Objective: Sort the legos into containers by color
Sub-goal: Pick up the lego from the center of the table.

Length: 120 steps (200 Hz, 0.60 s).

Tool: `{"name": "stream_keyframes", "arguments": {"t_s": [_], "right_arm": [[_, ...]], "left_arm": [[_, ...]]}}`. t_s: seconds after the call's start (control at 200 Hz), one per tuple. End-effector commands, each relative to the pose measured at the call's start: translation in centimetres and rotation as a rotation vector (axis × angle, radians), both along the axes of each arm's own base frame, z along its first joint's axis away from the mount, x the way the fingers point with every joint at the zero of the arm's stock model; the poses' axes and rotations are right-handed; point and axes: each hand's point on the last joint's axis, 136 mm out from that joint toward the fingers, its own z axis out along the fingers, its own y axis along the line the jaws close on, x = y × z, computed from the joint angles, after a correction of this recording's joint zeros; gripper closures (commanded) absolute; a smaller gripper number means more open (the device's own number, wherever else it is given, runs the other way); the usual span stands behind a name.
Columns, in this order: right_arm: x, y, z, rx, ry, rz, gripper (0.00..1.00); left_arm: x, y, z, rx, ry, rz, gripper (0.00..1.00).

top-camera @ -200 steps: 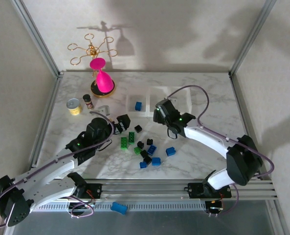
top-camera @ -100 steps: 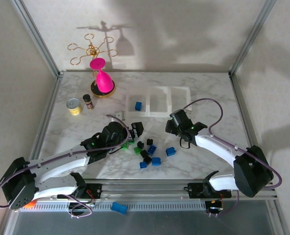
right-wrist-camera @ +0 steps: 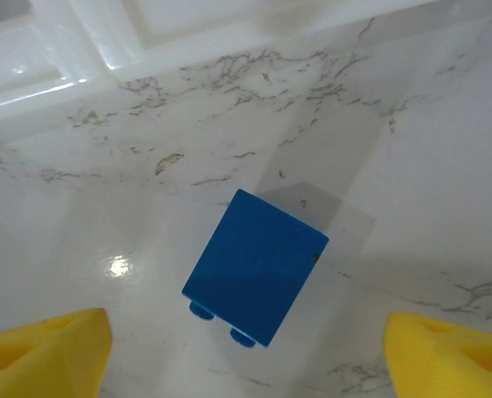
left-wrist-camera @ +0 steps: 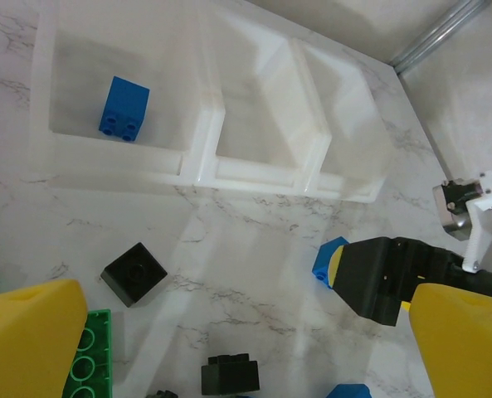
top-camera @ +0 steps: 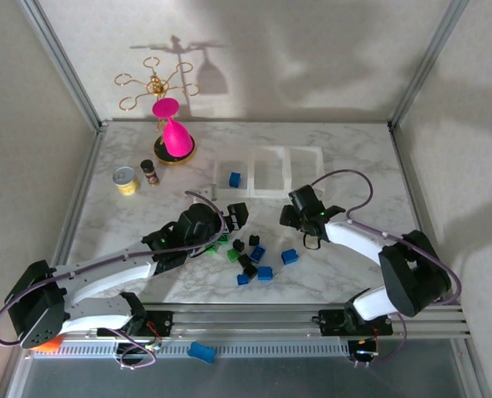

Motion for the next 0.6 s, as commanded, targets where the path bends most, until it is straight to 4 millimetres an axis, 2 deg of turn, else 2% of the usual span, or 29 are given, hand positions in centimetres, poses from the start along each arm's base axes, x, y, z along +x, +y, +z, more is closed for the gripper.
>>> {"name": "stream_keyframes", "arguments": {"t_s": [0.0,0.365,0.596], "right_arm": [[1.8,0.3,0.6,-0.003,-0.046,-0.014,0.21],[3.4,0.2,-1.2,-0.066,-0.043,-0.031,0.4],[3.8,0.4,-1.2,-0.079,-0.044,-0.016,0.51]], "left_arm": [[0.5,-0.2,1.1,-0.001,-0.028,0.019,0.01],[0.6,0.3,1.1,0.016,-0.031,0.042,0.0],[0.6,0.5,1.1,0.026,-0.033,0.049,0.0]]}}
